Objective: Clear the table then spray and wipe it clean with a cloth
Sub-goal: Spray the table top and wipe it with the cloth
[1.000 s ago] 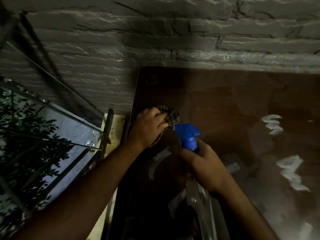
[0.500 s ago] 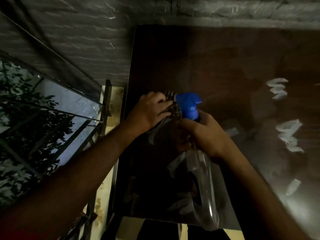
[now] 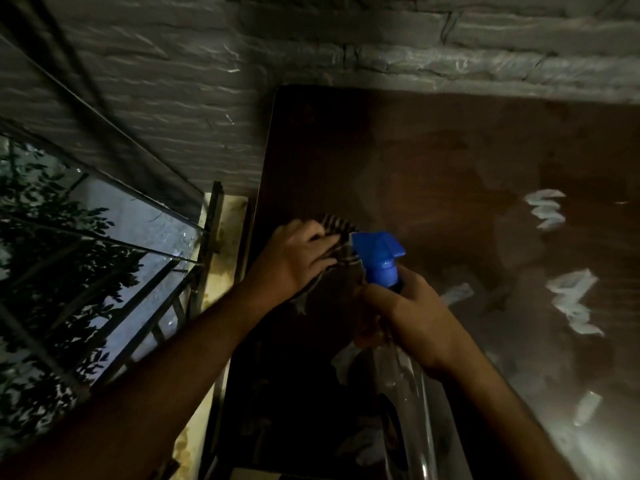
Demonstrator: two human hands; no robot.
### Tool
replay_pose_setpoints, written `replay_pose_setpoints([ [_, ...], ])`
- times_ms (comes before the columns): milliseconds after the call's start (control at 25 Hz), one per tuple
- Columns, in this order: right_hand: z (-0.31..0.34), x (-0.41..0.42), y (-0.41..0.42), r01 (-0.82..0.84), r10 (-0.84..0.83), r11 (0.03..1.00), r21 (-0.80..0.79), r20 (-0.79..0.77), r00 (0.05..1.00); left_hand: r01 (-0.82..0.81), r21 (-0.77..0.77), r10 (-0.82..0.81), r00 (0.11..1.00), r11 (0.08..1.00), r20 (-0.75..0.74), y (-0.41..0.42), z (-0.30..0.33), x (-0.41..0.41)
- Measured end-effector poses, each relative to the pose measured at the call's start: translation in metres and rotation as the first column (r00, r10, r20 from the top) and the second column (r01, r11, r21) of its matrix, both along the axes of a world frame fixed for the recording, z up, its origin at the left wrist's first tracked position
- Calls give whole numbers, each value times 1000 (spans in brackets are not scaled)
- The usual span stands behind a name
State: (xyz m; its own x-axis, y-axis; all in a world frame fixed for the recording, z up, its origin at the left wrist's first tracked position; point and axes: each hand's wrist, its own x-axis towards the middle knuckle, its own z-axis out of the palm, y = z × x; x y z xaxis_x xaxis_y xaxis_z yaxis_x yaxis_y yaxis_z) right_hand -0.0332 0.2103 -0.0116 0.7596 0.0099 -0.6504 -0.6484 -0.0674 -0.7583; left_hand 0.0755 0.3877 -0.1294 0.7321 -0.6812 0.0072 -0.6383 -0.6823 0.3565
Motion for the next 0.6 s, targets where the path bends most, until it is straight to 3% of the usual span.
replay_pose_setpoints([
  [80,0,-6,-2,-6,7,998,-58,5,1000,-182,-53,184,981,982,57,28,-5,24],
  [200,-1,-17,-5,-29,29,996,-81,3,1000,-441,6,441,897,897,32,20,-7,82],
  [280,-1,-23,-5,-50,49,996,-71,-18,999,-376,21,376,927,927,-5,-8,-4,90],
  [400,-2,-34,0,-147,145,989,-18,-73,987,-143,-8,142,989,990,-35,-10,-5,61],
  [600,-6,-57,-8,-276,272,952,-136,-46,961,-309,-12,309,950,951,45,-2,-2,23],
])
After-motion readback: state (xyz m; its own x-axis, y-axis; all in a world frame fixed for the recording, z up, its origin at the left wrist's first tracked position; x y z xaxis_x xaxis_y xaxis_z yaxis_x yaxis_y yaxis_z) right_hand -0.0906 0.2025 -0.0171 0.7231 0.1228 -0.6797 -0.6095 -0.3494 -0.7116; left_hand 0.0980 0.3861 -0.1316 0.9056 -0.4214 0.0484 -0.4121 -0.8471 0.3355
